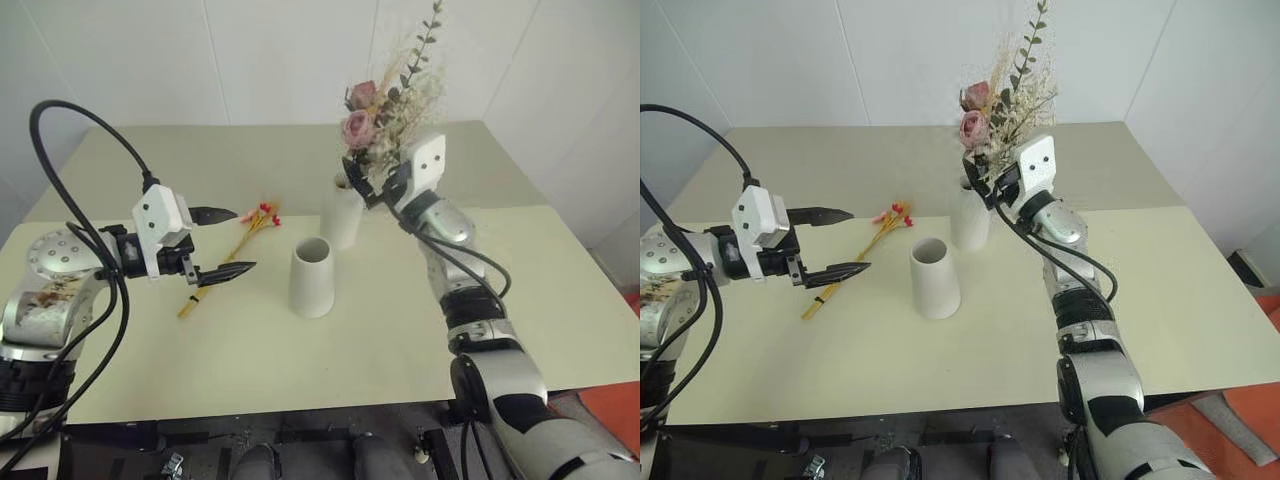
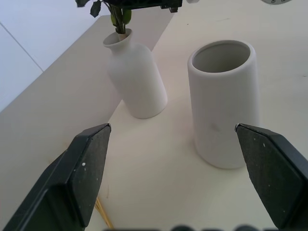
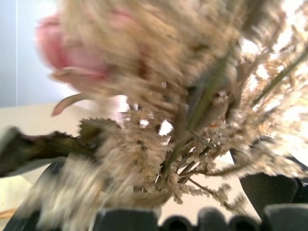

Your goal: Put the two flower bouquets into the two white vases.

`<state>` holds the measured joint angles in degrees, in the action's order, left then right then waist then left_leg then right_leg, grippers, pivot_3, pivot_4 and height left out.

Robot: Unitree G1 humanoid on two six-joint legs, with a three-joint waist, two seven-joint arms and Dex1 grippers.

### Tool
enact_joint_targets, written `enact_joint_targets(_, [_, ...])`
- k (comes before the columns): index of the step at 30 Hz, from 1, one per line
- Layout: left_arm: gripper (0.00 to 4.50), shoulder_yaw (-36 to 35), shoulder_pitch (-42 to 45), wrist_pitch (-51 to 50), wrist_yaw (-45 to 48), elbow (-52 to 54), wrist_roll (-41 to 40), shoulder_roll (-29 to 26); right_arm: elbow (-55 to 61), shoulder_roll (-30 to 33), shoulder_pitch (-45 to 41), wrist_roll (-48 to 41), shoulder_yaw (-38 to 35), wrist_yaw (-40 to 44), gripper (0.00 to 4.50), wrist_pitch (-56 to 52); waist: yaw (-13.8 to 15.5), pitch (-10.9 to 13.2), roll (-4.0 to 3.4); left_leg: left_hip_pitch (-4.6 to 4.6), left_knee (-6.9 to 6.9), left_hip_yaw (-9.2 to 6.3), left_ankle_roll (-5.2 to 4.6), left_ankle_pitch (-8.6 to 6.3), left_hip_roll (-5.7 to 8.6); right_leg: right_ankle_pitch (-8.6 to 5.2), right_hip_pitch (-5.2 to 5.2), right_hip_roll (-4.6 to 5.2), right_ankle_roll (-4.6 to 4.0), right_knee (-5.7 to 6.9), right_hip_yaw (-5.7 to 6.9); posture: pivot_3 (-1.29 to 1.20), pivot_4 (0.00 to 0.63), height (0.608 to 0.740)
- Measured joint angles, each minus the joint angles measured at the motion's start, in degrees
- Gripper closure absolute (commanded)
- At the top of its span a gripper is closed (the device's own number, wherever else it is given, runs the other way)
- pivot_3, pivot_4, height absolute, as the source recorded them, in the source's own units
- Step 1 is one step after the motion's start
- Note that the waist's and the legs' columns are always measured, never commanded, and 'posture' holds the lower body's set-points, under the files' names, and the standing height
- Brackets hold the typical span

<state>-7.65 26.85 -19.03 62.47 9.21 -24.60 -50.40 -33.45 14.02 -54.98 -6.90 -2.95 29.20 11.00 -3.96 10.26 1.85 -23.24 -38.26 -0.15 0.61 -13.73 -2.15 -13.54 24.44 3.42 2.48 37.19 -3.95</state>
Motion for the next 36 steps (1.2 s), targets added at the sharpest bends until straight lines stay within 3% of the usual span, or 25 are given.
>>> enact_joint_targets(9, [0.0,0.02,0.03,0.14,-1.01,-0.67,0.61,0.4,23.06,10.43,10.3,-5.78,1.27,12.36,0.02,-14.99,0.53,0.0,0.0,-0.02,-0.02,0.0,-0.01,0.0,0.01,0.0,-0.03,0.01,0.01,-0.03,0.01,0.0,0.15,0.74])
enact_joint_targets(14, [0.0,1.86,5.08,-2.06,-12.96,-6.22,8.5,4.08,32.42,15.56,14.23,-8.6,1.38,16.31,0.02,-22.75,1.41,0.0,0.03,0.06,-0.14,0.0,-0.01,0.0,0.03,-0.01,-0.05,-0.02,0.01,-0.11,0.0,0.0,0.15,0.74])
enact_joint_targets(20, [0.0,9.03,13.18,-16.72,-24.65,-9.28,17.09,8.19,43.31,22.76,16.83,-11.1,0.94,15.5,0.02,-39.04,1.94,-0.01,0.05,-0.07,-0.29,-0.06,-0.02,0.0,0.08,-0.01,-0.07,0.0,0.02,-0.05,0.02,0.0,0.15,0.74])
enact_joint_targets(24, [0.0,17.61,19.04,-23.63,-21.09,-14.82,20.69,6.75,48.88,27.94,17.22,-15.27,-0.68,14.11,0.02,-54.45,2.15,-0.01,0.06,-0.08,-0.36,-0.06,-0.03,0.0,0.09,-0.02,-0.07,0.0,0.03,-0.1,0.02,0.0,0.15,0.74])
enact_joint_targets(29, [0.0,26.97,29.09,-26.17,-14.88,-30.04,25.54,8.77,51.79,33.52,14.52,-20.26,-2.27,13.27,0.02,-70.97,2.26,0.0,0.06,-0.06,-0.41,-0.05,-0.03,0.0,0.1,-0.04,-0.07,-0.02,0.02,-0.1,0.02,0.0,0.15,0.74])
enact_joint_targets(36, [0.0,31.3,35.57,-21.28,-7.09,-48.51,27.99,15.33,55.04,35.22,12.66,-23.68,-2.41,11.48,0.02,-79.99,2.37,0.0,0.08,-0.24,-0.44,-0.05,-0.07,-0.02,0.1,-0.05,0.03,-0.02,0.04,-0.11,0.01,0.0,0.15,0.74])
